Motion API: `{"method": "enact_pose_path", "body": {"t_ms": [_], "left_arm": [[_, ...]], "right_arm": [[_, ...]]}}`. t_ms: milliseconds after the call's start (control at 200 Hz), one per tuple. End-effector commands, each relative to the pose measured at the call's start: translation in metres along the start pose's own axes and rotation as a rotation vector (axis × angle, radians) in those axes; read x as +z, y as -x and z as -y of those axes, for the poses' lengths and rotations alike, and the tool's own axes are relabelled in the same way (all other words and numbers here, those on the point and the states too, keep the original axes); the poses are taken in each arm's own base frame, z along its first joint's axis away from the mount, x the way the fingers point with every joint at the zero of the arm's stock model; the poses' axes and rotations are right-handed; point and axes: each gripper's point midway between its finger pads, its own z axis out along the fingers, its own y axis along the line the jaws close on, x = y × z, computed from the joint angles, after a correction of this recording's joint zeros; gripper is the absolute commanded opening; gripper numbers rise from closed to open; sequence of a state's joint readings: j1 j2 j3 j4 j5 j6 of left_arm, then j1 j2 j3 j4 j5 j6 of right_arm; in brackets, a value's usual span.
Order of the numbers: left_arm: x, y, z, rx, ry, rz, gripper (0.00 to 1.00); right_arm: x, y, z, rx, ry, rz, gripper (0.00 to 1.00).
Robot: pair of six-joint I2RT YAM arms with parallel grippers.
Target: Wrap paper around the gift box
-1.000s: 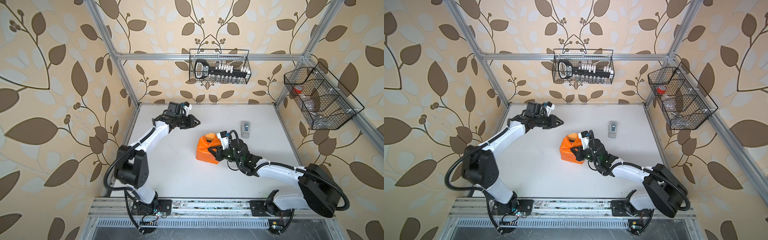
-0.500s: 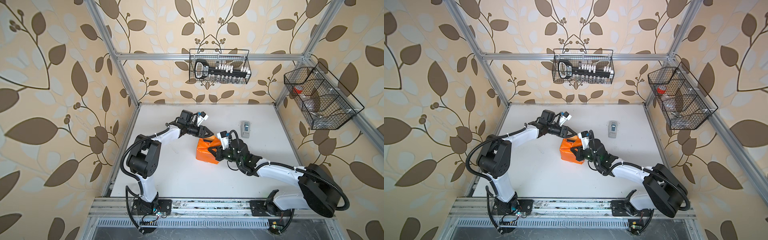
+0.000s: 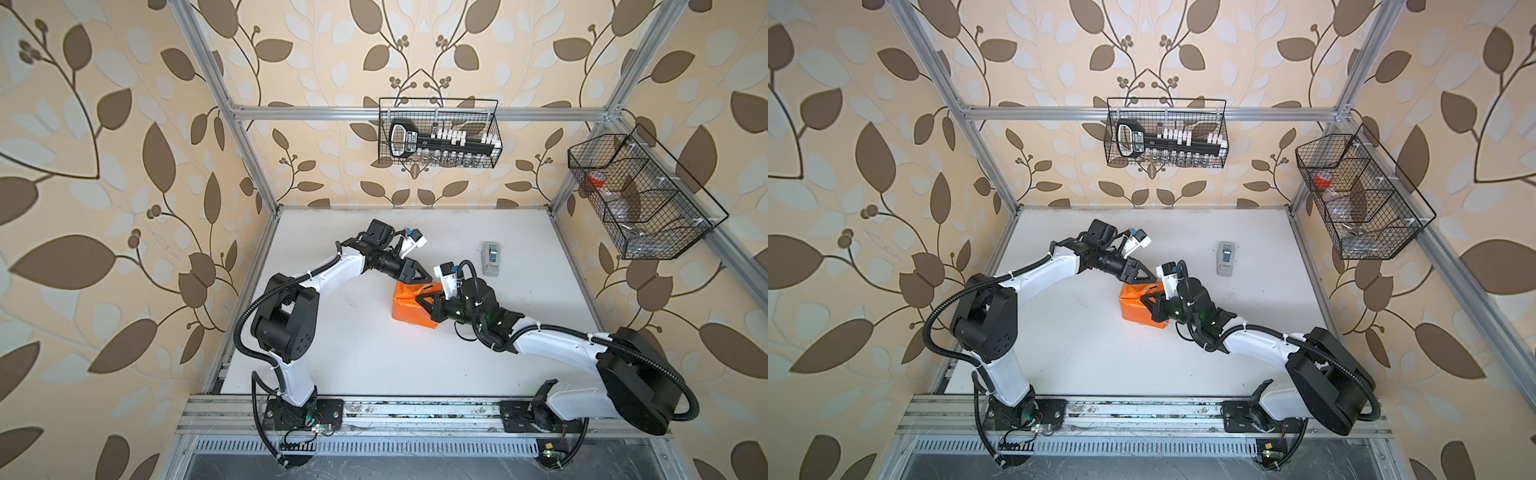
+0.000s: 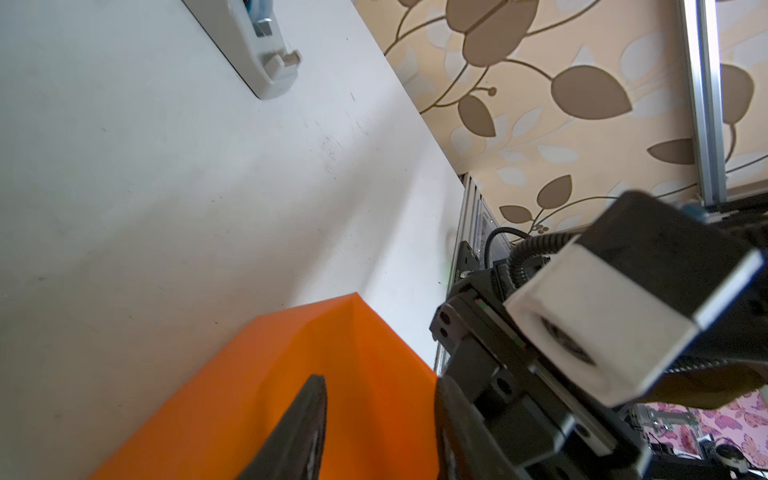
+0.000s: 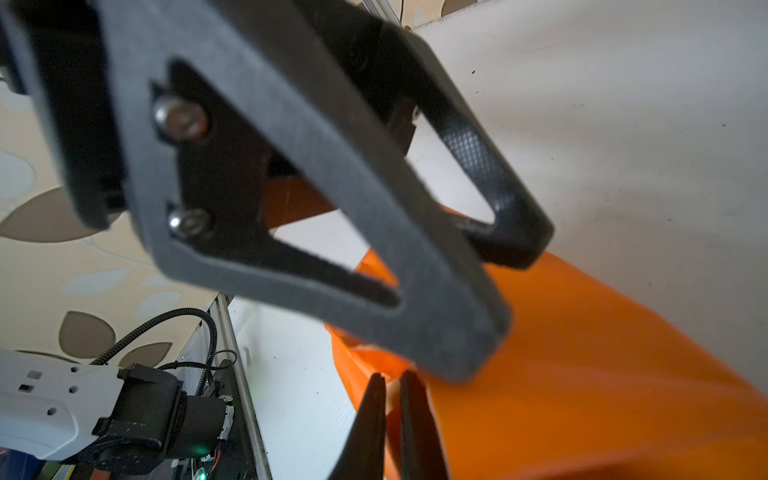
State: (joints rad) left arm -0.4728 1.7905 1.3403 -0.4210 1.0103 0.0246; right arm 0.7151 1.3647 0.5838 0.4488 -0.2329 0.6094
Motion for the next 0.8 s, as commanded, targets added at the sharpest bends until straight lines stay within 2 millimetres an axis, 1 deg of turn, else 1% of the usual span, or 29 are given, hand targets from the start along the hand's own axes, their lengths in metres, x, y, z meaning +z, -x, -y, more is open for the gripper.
{"method": "enact_pose_path", "body": {"t_ms": [0,85,155,255,365,440,475,525,565,605,660,680,690,720,725,730,760,795], "left_arm": [[0.004,-0.009,0.016,0.023,-0.022,-0.061,0.44],[0.009,-0.015,0.016,0.003,-0.023,-0.110,0.44],[0.012,-0.020,0.012,-0.022,-0.019,-0.135,0.43],[0.015,-0.026,0.007,-0.044,-0.012,-0.151,0.43],[0.017,-0.031,0.007,-0.057,-0.013,-0.154,0.42],[0.018,-0.034,0.006,-0.064,-0.010,-0.153,0.42],[0.017,-0.035,0.005,-0.068,-0.007,-0.149,0.42],[0.017,-0.036,0.005,-0.072,-0.007,-0.145,0.42],[0.017,-0.037,0.005,-0.073,-0.006,-0.140,0.41],[0.017,-0.037,0.005,-0.075,-0.004,-0.137,0.41],[0.018,-0.038,0.005,-0.079,-0.004,-0.135,0.40],[0.018,-0.039,0.004,-0.081,-0.003,-0.136,0.40],[0.017,-0.039,0.004,-0.080,-0.002,-0.134,0.40],[0.018,-0.039,0.004,-0.084,-0.003,-0.135,0.39],[0.018,-0.039,0.004,-0.084,-0.002,-0.135,0.39],[0.018,-0.039,0.004,-0.084,-0.002,-0.135,0.39],[0.018,-0.040,0.004,-0.088,-0.003,-0.136,0.38],[0.018,-0.040,0.004,-0.091,-0.002,-0.137,0.38]], "right_arm": [[0.003,-0.009,0.007,0.011,-0.026,-0.046,0.12],[0.001,-0.005,0.002,0.000,-0.015,-0.041,0.13],[-0.002,-0.001,-0.003,-0.015,-0.004,-0.038,0.13],[-0.011,0.010,-0.017,-0.042,0.027,-0.025,0.16],[-0.028,0.029,-0.034,-0.078,0.057,0.004,0.20],[-0.045,0.048,-0.038,-0.079,0.056,0.052,0.25],[-0.054,0.057,-0.033,-0.070,0.039,0.084,0.28],[-0.068,0.072,-0.025,-0.056,-0.002,0.139,0.35],[-0.078,0.082,-0.015,-0.048,-0.047,0.178,0.38],[-0.084,0.087,-0.003,-0.035,-0.096,0.199,0.40],[-0.086,0.089,0.011,-0.010,-0.141,0.208,0.41],[-0.085,0.089,0.016,0.003,-0.147,0.203,0.40],[-0.084,0.088,0.017,0.009,-0.149,0.199,0.38],[-0.081,0.086,0.022,0.030,-0.147,0.182,0.28],[-0.080,0.086,0.023,0.033,-0.145,0.180,0.25],[-0.080,0.085,0.024,0.037,-0.145,0.177,0.25],[-0.075,0.084,0.027,0.055,-0.140,0.167,0.17],[-0.069,0.081,0.028,0.069,-0.124,0.150,0.15]]}}
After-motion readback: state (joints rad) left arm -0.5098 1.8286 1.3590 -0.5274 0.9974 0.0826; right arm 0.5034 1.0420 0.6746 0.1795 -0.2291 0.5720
